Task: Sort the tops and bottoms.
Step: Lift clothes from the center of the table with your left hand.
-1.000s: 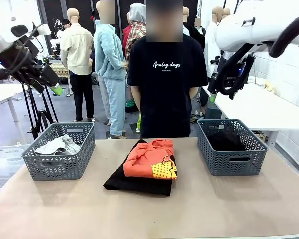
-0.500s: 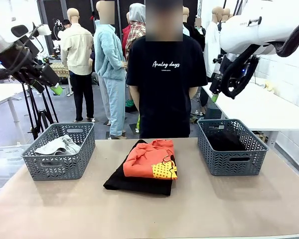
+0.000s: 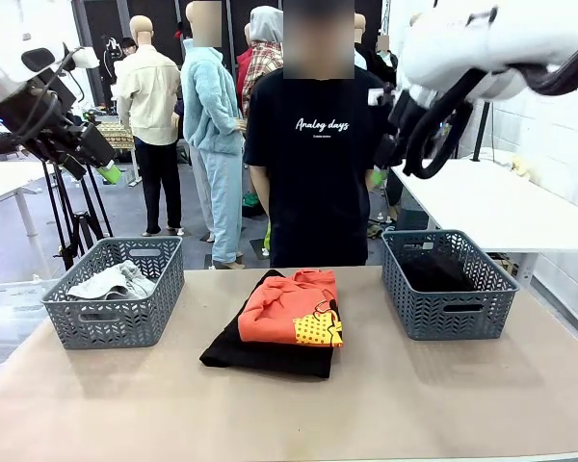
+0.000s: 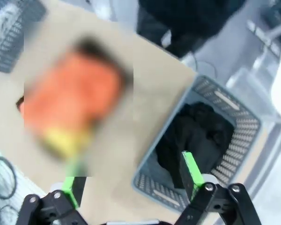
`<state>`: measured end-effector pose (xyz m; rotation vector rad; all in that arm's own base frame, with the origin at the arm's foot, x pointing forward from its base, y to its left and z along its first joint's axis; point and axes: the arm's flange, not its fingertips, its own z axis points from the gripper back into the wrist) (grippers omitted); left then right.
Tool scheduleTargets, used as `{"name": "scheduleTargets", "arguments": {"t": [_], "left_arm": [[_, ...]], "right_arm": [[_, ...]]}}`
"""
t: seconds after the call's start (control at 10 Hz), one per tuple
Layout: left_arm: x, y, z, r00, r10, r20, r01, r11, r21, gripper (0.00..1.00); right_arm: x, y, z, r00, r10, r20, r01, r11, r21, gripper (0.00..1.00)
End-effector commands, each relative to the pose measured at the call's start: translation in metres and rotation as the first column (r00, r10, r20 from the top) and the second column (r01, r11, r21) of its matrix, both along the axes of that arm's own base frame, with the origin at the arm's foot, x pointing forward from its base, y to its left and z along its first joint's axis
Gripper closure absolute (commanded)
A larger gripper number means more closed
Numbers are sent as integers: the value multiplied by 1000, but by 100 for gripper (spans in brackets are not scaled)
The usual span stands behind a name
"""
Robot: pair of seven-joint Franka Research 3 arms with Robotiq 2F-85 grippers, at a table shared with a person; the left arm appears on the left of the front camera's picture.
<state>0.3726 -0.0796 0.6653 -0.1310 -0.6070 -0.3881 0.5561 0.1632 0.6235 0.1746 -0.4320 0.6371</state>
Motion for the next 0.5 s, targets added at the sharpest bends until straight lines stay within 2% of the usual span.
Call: {"name": "scheduleTargets", "arguments": {"t": [0.0,0.2,0.4], "left_arm": [[-1,0,0,1000,9,3,-9,1000,-3,24],[-1,0,0,1000,9,3,-9,1000,-3,24],[-1,0,0,1000,9,3,-9,1000,-3,24]], "right_arm": [[-43,-15,12,989,95,113,-103,992,69,0],[-62,-14,27,975,123,188,-144,984,106,0],[-69,-23,26,966,149,210,-188,966,180,0]]}}
